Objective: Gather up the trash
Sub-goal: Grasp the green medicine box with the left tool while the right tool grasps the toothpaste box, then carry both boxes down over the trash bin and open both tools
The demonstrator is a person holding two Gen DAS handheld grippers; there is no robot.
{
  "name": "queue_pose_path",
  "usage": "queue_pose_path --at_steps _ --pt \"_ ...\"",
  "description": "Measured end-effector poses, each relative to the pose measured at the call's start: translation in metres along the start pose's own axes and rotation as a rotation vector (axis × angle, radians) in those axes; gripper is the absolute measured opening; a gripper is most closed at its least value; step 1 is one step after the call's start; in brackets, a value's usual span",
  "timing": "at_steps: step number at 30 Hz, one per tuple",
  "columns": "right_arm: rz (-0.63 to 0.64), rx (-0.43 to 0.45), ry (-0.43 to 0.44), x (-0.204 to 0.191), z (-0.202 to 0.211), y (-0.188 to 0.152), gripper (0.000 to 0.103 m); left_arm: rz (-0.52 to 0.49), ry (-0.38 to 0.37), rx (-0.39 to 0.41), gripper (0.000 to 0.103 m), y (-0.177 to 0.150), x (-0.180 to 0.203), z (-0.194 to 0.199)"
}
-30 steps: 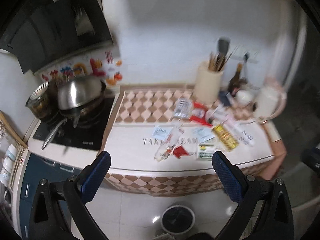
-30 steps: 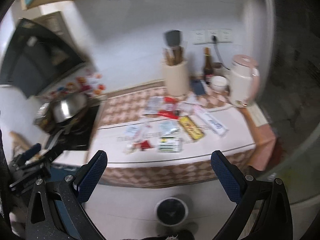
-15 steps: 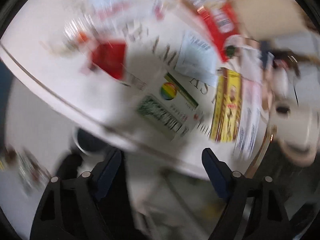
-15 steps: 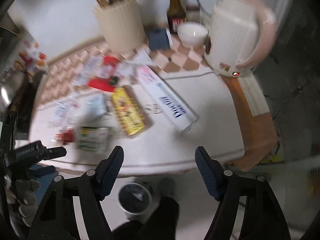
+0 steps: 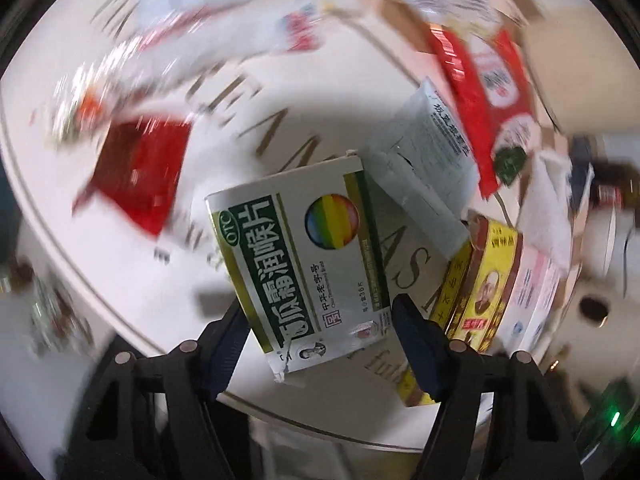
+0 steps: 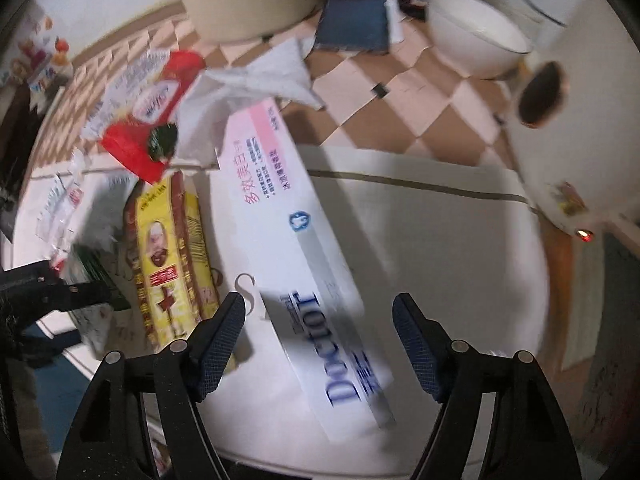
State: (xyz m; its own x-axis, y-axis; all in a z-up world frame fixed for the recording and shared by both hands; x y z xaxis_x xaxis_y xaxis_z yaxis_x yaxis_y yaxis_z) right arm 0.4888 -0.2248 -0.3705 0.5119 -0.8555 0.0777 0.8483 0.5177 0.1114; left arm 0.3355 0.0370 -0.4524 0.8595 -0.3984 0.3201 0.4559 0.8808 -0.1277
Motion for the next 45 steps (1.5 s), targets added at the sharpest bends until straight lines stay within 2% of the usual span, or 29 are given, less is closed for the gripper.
queue_pose_path --at_steps 1,3,5,9,12,14,17,18,20,22,25,27,29,30,31,33,34,35,37,40,42,45 --pt "0.003 -0.014 -0.006 -0.001 -0.006 0.000 0.058 -0.076 0.022 0.001 0.069 -0.005 0.003 0.003" --pt "-0.009 -0.015 -0.010 0.002 -0.007 -0.005 0.058 -0.189 0.059 -0.010 0.069 -0.015 0.004 0.007" --pt "-0.030 -0.043 0.000 0.009 -0.006 -0.017 0.058 -0.244 0.101 -0.025 0.071 -0.027 -0.005 0.011" --pt "-0.060 -0.097 0.005 0.019 -0.005 -0.045 0.058 -0.211 0.066 -0.064 0.071 -0.046 -0.030 0.017" --pt "-0.077 -0.121 -0.005 0.019 -0.011 -0.053 0.061 -0.168 0.044 -0.049 0.071 -0.046 -0.038 0.014" --pt "-0.080 -0.118 -0.008 0.016 -0.016 -0.051 0.066 -0.181 0.075 -0.018 0.071 -0.044 -0.037 0.006" --pt "-0.043 -0.079 -0.070 0.007 -0.018 -0.044 0.064 -0.198 0.110 0.037 0.069 -0.037 -0.024 0.006" --pt "-0.038 -0.057 -0.081 0.003 -0.018 -0.042 0.061 -0.225 0.128 0.064 0.063 -0.038 -0.021 0.010" --pt "-0.042 -0.029 -0.081 0.001 -0.016 -0.041 0.055 -0.307 0.137 0.084 0.063 -0.029 -0.010 0.009" --pt "-0.073 -0.014 -0.072 0.004 -0.012 -0.043 0.053 -0.395 0.188 0.120 0.062 -0.027 0.006 0.017" --pt "-0.127 0.013 -0.052 0.011 -0.001 -0.059 0.051 -0.560 0.266 0.210 0.062 -0.050 0.024 0.048" --pt "-0.179 0.034 -0.037 0.013 0.013 -0.069 0.050 -0.629 0.263 0.238 0.062 -0.062 0.031 0.073" --pt "-0.220 0.057 -0.023 0.012 0.030 -0.080 0.049 -0.698 0.250 0.272 0.062 -0.089 0.025 0.106" --pt "-0.236 0.074 -0.023 0.010 0.040 -0.087 0.049 -0.724 0.234 0.281 0.062 -0.098 0.025 0.105" --pt "-0.248 0.095 -0.032 0.005 0.049 -0.094 0.049 -0.750 0.206 0.287 0.062 -0.110 0.020 0.123" --pt "-0.262 0.131 -0.037 -0.009 0.066 -0.112 0.048 -0.782 0.164 0.289 0.062 -0.128 0.008 0.139" --pt "-0.269 0.147 -0.040 -0.019 0.077 -0.125 0.048 -0.798 0.140 0.289 0.062 -0.139 -0.007 0.157" --pt "-0.274 0.158 -0.044 -0.031 0.087 -0.138 0.048 -0.810 0.117 0.287 0.062 -0.151 -0.024 0.157" --pt "-0.282 0.182 -0.043 -0.051 0.110 -0.174 0.048 -0.843 0.075 0.273 0.062 -0.175 -0.046 0.180" --pt "-0.310 0.212 -0.021 -0.091 0.130 -0.226 0.048 -0.873 0.053 0.245 0.062 -0.201 -0.091 0.184" --pt "-0.330 0.199 0.004 -0.116 0.131 -0.258 0.048 -0.872 0.057 0.193 0.062 -0.223 -0.119 0.187" --pt "-0.329 0.115 0.066 -0.153 0.114 -0.310 0.048 -0.840 0.082 0.105 0.062 -0.248 -0.156 0.168"
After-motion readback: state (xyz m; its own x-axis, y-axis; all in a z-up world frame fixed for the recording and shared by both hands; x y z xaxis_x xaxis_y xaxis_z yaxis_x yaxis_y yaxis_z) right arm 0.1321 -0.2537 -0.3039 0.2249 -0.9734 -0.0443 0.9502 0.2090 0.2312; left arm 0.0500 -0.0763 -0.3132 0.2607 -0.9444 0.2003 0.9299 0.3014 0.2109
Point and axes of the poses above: each gripper's, at about its wrist camera, not at the fingertips, and z roughly against the way its jaws point, x to its right, y to its top, the point moved 2 cm from there along -z, roughly the way its jaws point, and after that the axes turned 8 degrees about -y, right-handed, at the moved point
